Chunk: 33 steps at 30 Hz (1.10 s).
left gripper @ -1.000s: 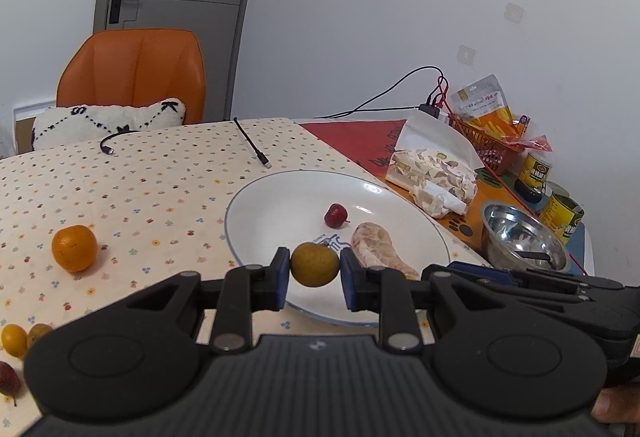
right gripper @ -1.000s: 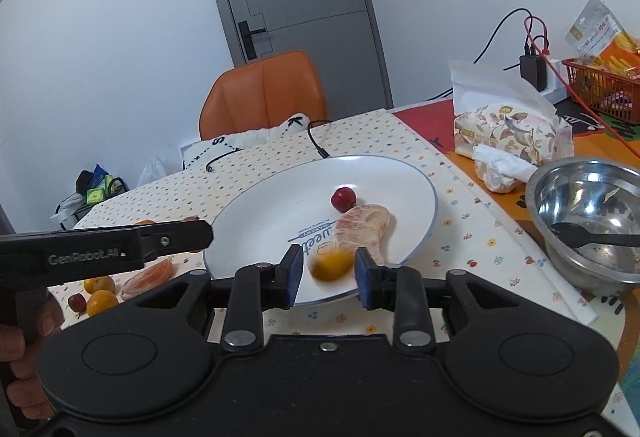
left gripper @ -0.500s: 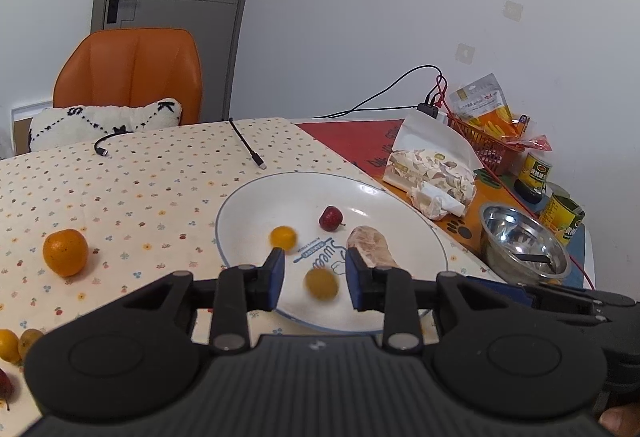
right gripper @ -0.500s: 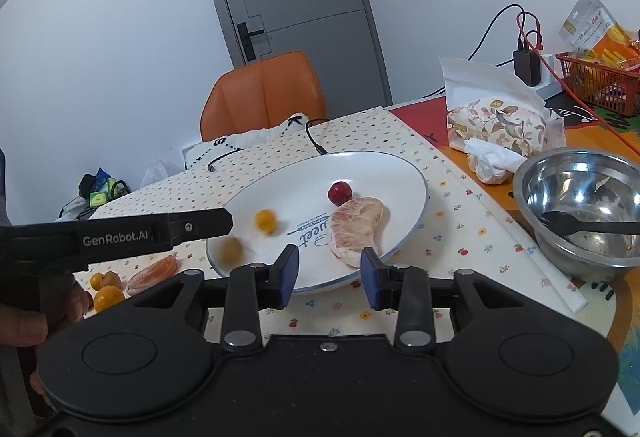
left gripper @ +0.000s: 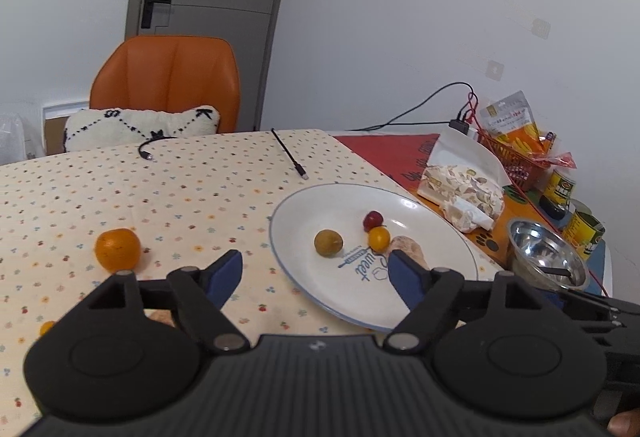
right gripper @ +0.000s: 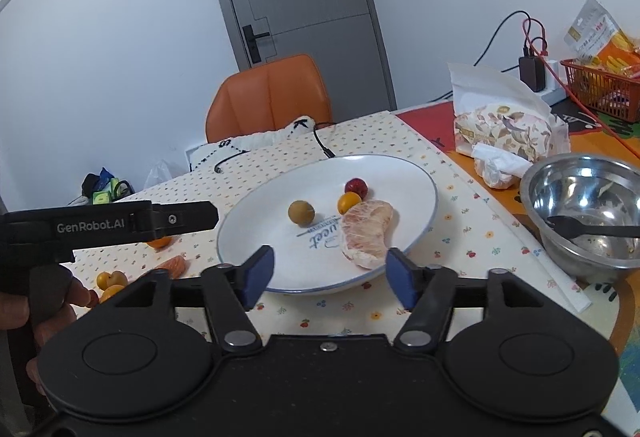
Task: Organize fruits
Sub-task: 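Move both open tools back toward the remaining fruit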
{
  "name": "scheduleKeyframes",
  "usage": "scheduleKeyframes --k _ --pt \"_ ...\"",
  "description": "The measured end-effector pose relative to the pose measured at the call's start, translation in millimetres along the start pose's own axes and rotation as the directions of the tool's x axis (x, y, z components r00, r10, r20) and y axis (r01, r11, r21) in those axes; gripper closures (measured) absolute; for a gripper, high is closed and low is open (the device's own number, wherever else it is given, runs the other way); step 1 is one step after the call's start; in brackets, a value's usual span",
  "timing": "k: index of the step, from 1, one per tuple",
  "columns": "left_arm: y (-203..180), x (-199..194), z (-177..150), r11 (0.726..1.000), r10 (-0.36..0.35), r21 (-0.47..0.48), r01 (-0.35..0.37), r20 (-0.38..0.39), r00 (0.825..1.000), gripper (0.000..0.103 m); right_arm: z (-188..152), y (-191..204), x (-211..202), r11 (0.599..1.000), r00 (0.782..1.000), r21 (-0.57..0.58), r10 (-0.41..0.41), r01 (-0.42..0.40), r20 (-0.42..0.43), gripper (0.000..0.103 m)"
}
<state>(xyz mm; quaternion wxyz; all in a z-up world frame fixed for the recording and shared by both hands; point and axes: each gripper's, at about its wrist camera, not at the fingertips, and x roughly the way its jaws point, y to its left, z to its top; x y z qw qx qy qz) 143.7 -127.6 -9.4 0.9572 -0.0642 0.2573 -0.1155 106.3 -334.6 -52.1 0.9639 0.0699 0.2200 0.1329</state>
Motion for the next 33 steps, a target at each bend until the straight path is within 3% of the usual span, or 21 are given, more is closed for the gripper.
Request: scheduleKeyframes --k 2,8,23,33 --pt "5 -4 0 1.000 0.014 -0.004 -0.014 0.005 1.000 0.023 1 3 -2 1.000 1.000 -0.004 0.012 -0.012 0.013 0.026" --pt "22 -16 2 0.998 0.017 -0.056 -0.016 0.015 1.000 0.023 3 9 -3 0.999 0.999 -0.012 0.036 -0.036 0.018 0.022" --pt "55 -55 -2 0.995 0.063 -0.076 -0.058 0.068 0.996 0.024 9 30 -3 0.995 0.996 -0.041 0.090 -0.089 0.023 0.016" --pt "84 -83 -2 0.985 0.138 -0.115 -0.126 0.099 0.985 0.024 10 48 1 0.989 0.991 -0.069 0.132 -0.131 0.017 0.013"
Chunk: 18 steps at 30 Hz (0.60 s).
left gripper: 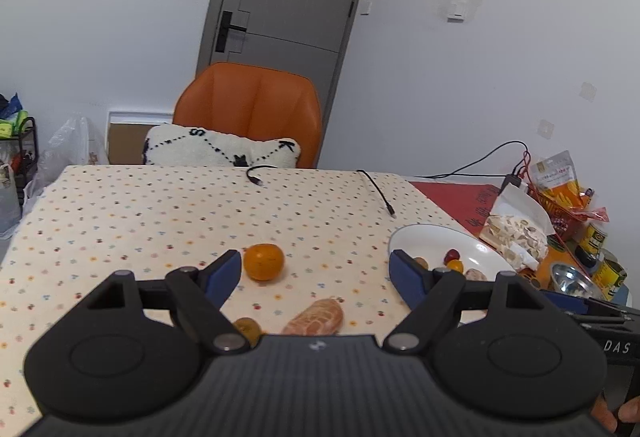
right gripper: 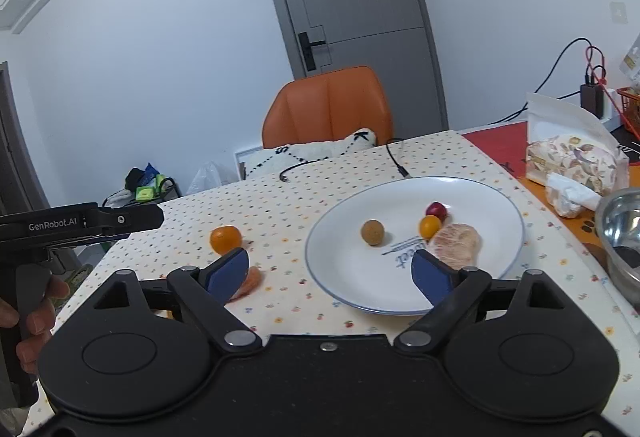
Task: Organize fruits
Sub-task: 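Move both open tools back toward the remaining fruit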
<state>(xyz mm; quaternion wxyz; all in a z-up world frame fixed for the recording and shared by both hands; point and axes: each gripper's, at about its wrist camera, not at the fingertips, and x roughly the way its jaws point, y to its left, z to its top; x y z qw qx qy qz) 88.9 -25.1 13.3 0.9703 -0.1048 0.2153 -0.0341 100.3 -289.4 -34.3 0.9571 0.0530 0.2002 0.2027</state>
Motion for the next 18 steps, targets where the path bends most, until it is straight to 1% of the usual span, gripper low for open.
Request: scheduleKeyframes --k 6,13,15,18 --pt "16 -8 -2 0.999 0.036 -0.019 -0.036 0.006 0.999 0.024 1 10 5 1.000 1.000 -0.010 0.021 -0.021 -0.002 0.010" --pt "36 -13 -6 0.997 0.066 -0.051 -0.066 -0.012 0.998 0.023 1 21 11 0.998 0.998 -0.005 0.059 -0.059 -0.006 0.000" --pt "41 -12 -8 0.995 0.078 -0.058 -0.080 -0.032 0.996 0.023 1 24 14 0.998 0.998 -0.002 0.065 -0.065 -0.012 0.000" --pt "49 -13 -11 0.994 0.095 -0.058 -0.097 -0.039 0.995 0.023 -1 27 19 0.997 0.997 0.003 0.073 -0.073 -0.023 0.000"
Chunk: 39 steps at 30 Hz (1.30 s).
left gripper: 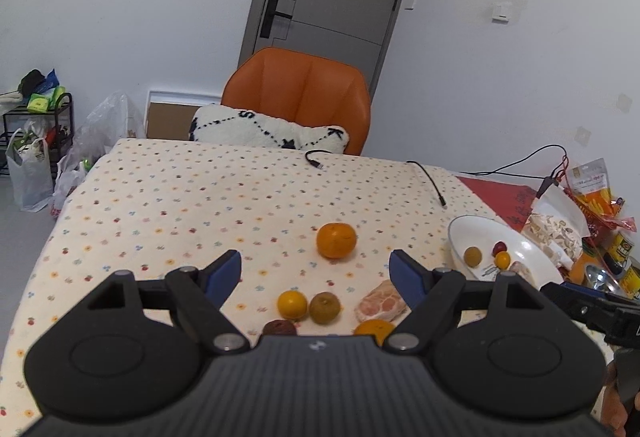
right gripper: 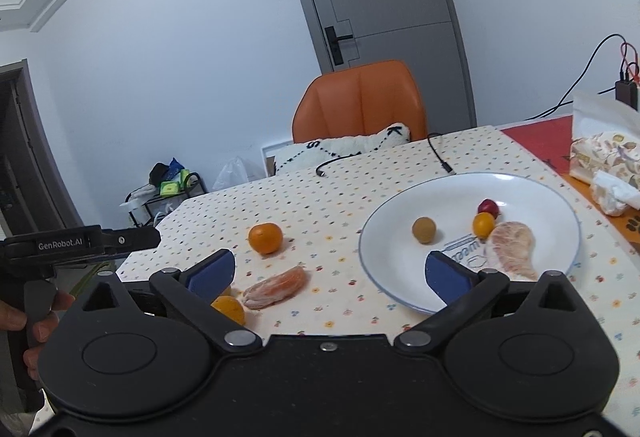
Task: Organize fruits
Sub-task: 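Move both open tools back toward the remaining fruit, then grasp the dark red plum with the left tool while the right tool grasps a mandarin orange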
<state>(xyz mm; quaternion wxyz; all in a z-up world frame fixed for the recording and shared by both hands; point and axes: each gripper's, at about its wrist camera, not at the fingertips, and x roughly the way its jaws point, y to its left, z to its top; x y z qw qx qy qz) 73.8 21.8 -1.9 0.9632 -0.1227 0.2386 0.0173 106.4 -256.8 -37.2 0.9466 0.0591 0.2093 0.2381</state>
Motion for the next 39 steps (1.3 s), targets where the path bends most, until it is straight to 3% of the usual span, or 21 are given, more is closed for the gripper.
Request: scheduleKeyframes --k 6,8,10,26,36,39 --pt "15 1 -6 0.999 -0.001 -0.033 0.001 -0.022 1.000 0.023 -4 8 8 1.000 0.999 -0.005 0.031 -0.031 -0.015 0.000" --pt "18 2 -7 0.999 0.007 -0.036 -0.008 -0.029 1.000 0.014 -4 12 11 0.999 0.999 -0.007 0.045 -0.046 -0.021 0.000" --pt "21 2 -10 0.999 0.012 -0.035 -0.013 -0.028 1.000 0.013 -4 15 14 0.998 0.998 -0.007 0.055 -0.055 -0.032 0.000" --pt "37 20 -29 0.998 0.004 -0.064 -0.010 -0.094 0.996 0.012 -14 43 43 0.996 0.990 -0.051 0.072 -0.079 -0.123 0.000" --pt "35 34 -38 0.999 0.010 -0.044 -0.015 -0.116 0.993 0.017 -23 55 59 0.994 0.980 -0.063 0.080 -0.093 -0.182 0.000" --pt "34 39 -40 0.999 0.001 -0.046 -0.007 -0.130 0.991 0.025 -26 58 62 0.994 0.977 -0.069 0.074 -0.089 -0.199 0.000"
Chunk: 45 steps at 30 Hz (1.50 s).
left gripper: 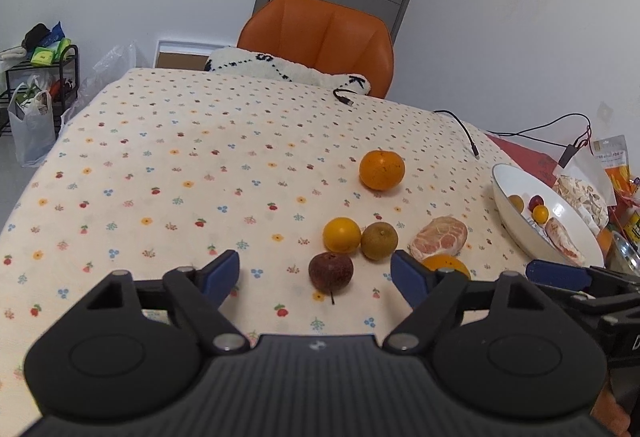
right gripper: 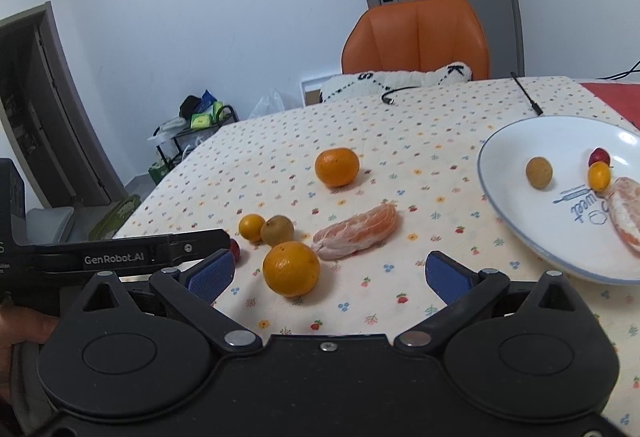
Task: Organize fruits
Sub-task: 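Grasp the dark red plum with the left tool while the right tool grasps a mandarin orange, then carry the plum and mandarin orange over the white plate with both tools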
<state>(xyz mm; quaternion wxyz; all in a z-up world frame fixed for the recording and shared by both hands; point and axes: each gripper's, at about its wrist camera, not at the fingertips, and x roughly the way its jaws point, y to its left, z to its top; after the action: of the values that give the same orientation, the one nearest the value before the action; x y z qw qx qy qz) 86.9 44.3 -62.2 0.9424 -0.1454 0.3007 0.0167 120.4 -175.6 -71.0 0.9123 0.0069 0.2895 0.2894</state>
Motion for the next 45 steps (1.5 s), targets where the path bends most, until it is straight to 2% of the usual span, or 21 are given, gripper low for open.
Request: scheduleKeyframes --k 6,9,13,14,16,23,27,28,30,31,45 --pt "-4 6 -2 1.000 0.003 0.024 -0.003 0.000 1.000 0.037 -2 4 4 1.000 1.000 -0.013 -0.005 0.005 -0.015 0.000" --pt "-5 7 -3 1.000 0.000 0.029 0.000 0.003 1.000 0.048 -1 6 6 1.000 1.000 -0.016 -0.010 0.009 -0.020 0.000" --pt "-6 9 -3 0.999 -0.008 0.032 0.008 -0.003 1.000 0.077 -1 9 11 1.000 1.000 -0.015 -0.013 0.012 -0.024 0.001" --pt "-6 9 -3 1.000 -0.010 0.028 0.011 -0.006 1.000 0.079 -1 10 12 1.000 1.000 -0.017 -0.011 0.011 -0.025 0.002" --pt "-6 7 -4 0.999 -0.008 0.031 0.008 -0.003 1.000 0.079 -1 12 14 1.000 1.000 -0.021 -0.009 0.008 -0.028 0.004" --pt "-3 -3 -2 1.000 0.001 0.021 -0.001 0.015 1.000 0.079 -2 13 24 1.000 0.999 -0.003 -0.002 0.002 -0.049 0.023" --pt "-3 -9 0 1.000 -0.004 0.005 0.004 0.027 1.000 0.079 -4 18 28 1.000 0.998 -0.009 0.003 -0.004 -0.057 0.028" --pt "-3 -11 1 1.000 -0.006 0.000 0.006 0.030 1.000 0.079 -5 19 28 1.000 0.998 -0.013 0.006 -0.007 -0.056 0.034" --pt "-5 -13 2 1.000 -0.008 0.004 0.008 0.034 0.999 0.079 -7 20 31 1.000 0.998 -0.016 0.013 -0.014 -0.059 0.059" --pt "-6 -14 3 1.000 -0.008 0.004 0.008 0.034 0.999 0.079 -7 19 30 1.000 0.998 -0.014 0.022 -0.023 -0.054 0.067" --pt "-28 -17 3 0.999 -0.041 -0.019 0.042 0.050 0.998 0.079 -3 5 0 1.000 1.000 0.022 0.007 -0.008 0.012 0.067"
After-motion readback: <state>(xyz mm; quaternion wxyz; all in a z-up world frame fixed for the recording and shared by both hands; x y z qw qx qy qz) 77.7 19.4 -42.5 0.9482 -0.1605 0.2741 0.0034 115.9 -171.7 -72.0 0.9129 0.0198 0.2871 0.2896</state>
